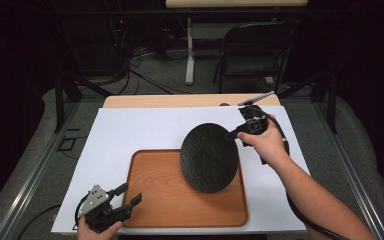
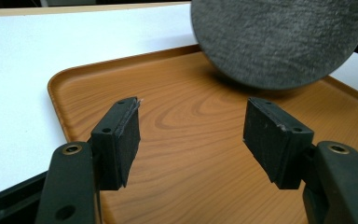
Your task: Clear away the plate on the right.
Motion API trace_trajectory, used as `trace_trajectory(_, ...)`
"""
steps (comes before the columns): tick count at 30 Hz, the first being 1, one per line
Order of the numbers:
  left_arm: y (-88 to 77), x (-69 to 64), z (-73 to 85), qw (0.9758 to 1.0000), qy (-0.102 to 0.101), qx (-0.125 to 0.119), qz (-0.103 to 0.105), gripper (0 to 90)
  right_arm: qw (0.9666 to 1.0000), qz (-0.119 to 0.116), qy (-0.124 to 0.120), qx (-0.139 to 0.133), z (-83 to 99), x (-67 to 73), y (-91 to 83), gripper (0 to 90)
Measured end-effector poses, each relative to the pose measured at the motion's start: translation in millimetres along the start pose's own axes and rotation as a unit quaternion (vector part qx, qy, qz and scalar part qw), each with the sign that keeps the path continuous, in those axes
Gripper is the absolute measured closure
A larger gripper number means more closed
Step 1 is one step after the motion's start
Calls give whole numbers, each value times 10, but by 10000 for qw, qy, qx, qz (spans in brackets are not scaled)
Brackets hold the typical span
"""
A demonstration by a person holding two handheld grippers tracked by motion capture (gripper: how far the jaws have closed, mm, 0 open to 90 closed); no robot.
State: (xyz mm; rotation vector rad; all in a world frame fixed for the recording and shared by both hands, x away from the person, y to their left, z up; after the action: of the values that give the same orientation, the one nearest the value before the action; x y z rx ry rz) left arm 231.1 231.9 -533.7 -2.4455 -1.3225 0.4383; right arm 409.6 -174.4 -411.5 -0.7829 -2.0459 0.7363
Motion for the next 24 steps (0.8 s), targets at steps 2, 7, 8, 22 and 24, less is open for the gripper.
trace_trajectory(2, 2, 0, -3, 10000, -12, -3, 13, 364, 9999, -91, -79, 68, 9, 82, 101, 869)
trace_trajectory(7, 9, 0, -6, 10000, -11, -9, 42, 365, 9993, -293, -148, 174, 34, 205, 276, 869)
trace_trajectory(8, 10, -1, -8, 10000, -1, -3, 35, 365, 9990, -381, -141, 210, 50, 255, 352, 869)
trace_trajectory(22, 8, 0, -9, 10000, -2, -14, 63, 365, 9959, -753, -211, 458, 177, 422, 657, 868)
trace_trajectory(24, 8, 0, -9, 10000, -4, -16, 62, 365, 9959, -757, -212, 457, 183, 425, 661, 869)
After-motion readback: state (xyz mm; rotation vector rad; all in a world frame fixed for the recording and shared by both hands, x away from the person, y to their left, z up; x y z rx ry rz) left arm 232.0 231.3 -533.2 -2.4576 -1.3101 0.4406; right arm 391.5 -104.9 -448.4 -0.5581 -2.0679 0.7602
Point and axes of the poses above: each handheld gripper's, and its own axes: y roughly forward along the jaws, z roughly out of its underside, x roughly to its left, the point moved 1 cm from there along y, roughly forward along the jaws, and after that the axes turned 6 degrees about -z, right-handed, at the moved point
